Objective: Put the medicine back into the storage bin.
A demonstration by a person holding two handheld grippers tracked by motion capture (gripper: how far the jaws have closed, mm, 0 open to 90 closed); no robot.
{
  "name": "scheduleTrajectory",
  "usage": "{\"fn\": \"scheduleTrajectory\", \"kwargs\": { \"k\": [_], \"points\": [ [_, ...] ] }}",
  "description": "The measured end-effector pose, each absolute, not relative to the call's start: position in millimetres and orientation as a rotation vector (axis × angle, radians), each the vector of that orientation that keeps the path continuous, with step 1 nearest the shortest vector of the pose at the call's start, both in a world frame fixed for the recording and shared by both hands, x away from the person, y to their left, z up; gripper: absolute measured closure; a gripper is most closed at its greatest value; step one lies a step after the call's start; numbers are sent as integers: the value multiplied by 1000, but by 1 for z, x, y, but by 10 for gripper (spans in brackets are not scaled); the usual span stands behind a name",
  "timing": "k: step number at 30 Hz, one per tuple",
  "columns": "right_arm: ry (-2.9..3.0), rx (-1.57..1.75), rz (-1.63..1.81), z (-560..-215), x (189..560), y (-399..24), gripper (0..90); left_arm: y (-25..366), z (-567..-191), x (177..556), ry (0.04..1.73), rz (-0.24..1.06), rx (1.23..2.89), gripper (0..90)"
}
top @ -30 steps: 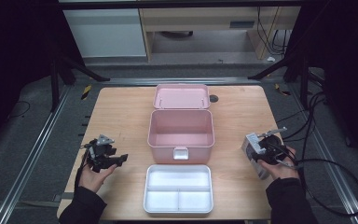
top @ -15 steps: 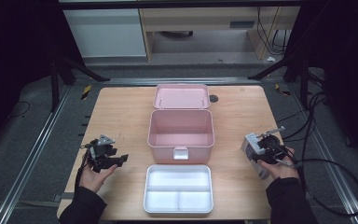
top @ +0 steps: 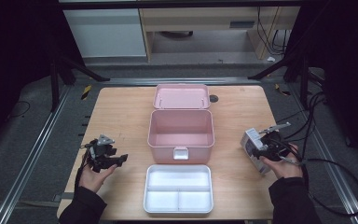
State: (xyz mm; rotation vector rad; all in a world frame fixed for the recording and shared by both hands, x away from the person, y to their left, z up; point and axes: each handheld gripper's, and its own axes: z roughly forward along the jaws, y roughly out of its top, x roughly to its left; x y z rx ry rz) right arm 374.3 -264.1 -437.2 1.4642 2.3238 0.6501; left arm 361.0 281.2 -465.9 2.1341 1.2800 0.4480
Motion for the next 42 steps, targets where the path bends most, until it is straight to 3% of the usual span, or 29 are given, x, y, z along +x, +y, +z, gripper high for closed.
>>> {"fn": "scheduleTrajectory", "kwargs": {
  "k": [15, 42],
  "points": [
    [2262, 1417, 795, -395, 382, -257, 563, 283, -464, 360, 1282, 458, 2117, 424],
    [2260, 1235, 970, -318, 411, -198, 562, 282, -467, 361, 1275, 452, 2123, 420]
  ]
}}
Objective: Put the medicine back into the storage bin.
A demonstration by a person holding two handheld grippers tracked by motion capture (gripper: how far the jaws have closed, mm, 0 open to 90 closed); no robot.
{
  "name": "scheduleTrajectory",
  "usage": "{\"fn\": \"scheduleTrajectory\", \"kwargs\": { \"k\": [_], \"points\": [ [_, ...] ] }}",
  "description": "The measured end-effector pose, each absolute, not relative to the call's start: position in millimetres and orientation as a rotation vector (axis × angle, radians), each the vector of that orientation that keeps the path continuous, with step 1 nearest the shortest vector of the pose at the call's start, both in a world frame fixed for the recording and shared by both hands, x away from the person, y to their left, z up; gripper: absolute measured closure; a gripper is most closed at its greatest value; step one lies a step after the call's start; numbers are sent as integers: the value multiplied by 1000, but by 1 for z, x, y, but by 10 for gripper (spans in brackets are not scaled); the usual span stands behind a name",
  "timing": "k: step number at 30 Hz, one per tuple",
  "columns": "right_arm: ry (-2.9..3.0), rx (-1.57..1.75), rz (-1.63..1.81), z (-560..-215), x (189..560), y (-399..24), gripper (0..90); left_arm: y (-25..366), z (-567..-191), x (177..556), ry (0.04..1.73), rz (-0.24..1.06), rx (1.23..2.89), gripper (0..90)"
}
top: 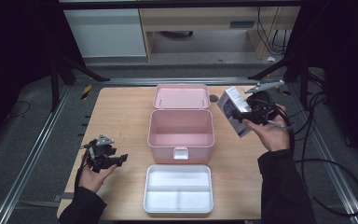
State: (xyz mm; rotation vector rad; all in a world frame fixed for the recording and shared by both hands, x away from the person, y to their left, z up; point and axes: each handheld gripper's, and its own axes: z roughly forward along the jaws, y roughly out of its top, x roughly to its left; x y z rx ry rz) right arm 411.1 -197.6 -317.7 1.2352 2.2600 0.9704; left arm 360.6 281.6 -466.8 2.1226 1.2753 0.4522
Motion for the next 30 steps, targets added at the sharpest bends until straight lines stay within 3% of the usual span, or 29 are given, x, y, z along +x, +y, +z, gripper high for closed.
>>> {"fn": "scheduleTrajectory", "kwargs": {
  "k": [13, 30],
  "points": [
    [2327, 1146, 1010, -309, 429, -149, 562, 283, -467, 361, 1275, 454, 2126, 424],
    [2449, 1030, 1015, -329, 449, -96, 561, 283, -468, 362, 1271, 450, 2134, 426]
  ]
}}
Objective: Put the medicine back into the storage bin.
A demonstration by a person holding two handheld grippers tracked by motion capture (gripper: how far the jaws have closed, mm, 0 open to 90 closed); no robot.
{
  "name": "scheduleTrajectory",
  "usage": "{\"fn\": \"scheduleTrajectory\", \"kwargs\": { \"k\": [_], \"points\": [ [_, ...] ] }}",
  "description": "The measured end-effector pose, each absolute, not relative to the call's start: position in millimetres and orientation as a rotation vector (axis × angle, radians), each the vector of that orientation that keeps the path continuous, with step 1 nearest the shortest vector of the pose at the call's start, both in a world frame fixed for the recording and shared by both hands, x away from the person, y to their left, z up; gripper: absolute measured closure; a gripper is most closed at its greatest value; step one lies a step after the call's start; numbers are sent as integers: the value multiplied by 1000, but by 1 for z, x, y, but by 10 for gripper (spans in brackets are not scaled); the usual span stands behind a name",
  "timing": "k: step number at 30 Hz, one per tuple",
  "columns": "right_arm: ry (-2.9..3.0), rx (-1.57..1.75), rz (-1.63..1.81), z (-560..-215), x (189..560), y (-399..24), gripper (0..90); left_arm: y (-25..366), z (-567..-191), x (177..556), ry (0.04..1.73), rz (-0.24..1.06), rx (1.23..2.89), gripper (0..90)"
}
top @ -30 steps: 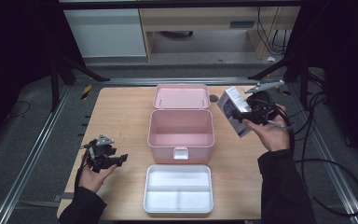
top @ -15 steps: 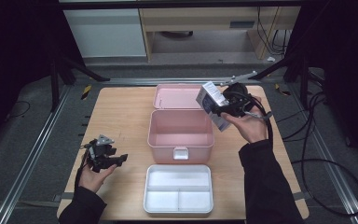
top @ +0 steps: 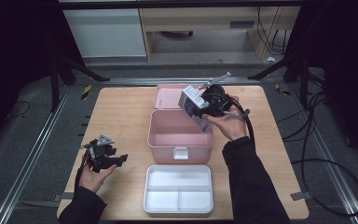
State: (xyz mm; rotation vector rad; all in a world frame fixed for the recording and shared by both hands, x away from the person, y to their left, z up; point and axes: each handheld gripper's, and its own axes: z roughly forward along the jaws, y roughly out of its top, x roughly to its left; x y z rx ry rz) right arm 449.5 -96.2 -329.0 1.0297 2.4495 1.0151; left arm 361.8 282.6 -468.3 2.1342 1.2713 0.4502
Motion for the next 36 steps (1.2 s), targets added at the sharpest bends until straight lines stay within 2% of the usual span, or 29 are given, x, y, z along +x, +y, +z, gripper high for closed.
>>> {"fn": "scheduleTrajectory", "kwargs": {
  "k": [16, 29, 36],
  "points": [
    [2618, 885, 892, -365, 454, -51, 560, 284, -468, 362, 1271, 458, 2132, 426],
    [2699, 913, 811, -397, 462, -39, 549, 284, -468, 362, 1268, 461, 2134, 425],
    [2701, 886, 791, -402, 464, -37, 524, 283, -467, 361, 1253, 472, 2137, 422]
  ]
}}
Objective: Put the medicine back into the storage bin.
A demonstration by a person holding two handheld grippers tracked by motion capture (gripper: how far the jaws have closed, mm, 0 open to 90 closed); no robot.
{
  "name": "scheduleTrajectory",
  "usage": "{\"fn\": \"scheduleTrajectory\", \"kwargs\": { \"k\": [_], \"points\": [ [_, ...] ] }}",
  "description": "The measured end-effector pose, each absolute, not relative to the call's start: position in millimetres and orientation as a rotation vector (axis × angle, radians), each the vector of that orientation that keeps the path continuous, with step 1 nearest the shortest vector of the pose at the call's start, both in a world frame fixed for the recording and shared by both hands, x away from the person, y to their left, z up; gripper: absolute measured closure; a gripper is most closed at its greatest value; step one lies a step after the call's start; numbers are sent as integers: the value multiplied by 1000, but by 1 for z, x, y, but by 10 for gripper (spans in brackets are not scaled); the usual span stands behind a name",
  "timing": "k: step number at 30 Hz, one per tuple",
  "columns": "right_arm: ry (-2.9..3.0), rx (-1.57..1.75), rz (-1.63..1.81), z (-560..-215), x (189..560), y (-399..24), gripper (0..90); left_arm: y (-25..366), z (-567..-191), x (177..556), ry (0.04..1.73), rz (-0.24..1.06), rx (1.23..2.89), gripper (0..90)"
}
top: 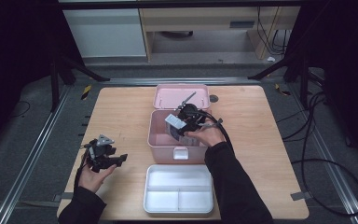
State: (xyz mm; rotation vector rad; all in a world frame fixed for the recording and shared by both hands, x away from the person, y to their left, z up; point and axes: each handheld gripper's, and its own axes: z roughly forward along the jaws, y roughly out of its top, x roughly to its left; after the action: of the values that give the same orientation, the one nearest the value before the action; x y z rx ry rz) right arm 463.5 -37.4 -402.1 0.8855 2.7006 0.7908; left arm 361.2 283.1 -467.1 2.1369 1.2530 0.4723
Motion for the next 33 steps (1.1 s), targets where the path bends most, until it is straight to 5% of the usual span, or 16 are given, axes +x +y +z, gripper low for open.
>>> {"fn": "scheduleTrajectory", "kwargs": {
  "k": [9, 24, 33],
  "points": [
    [2608, 865, 937, -377, 452, -55, 508, 281, -468, 361, 1192, 559, 2203, 435],
    [2465, 822, 1047, -340, 404, -118, 476, 269, -454, 354, 1097, 469, 2199, 443],
    [2441, 773, 1026, -349, 366, -157, 451, 251, -443, 345, 987, 437, 2235, 431]
  ]
}}
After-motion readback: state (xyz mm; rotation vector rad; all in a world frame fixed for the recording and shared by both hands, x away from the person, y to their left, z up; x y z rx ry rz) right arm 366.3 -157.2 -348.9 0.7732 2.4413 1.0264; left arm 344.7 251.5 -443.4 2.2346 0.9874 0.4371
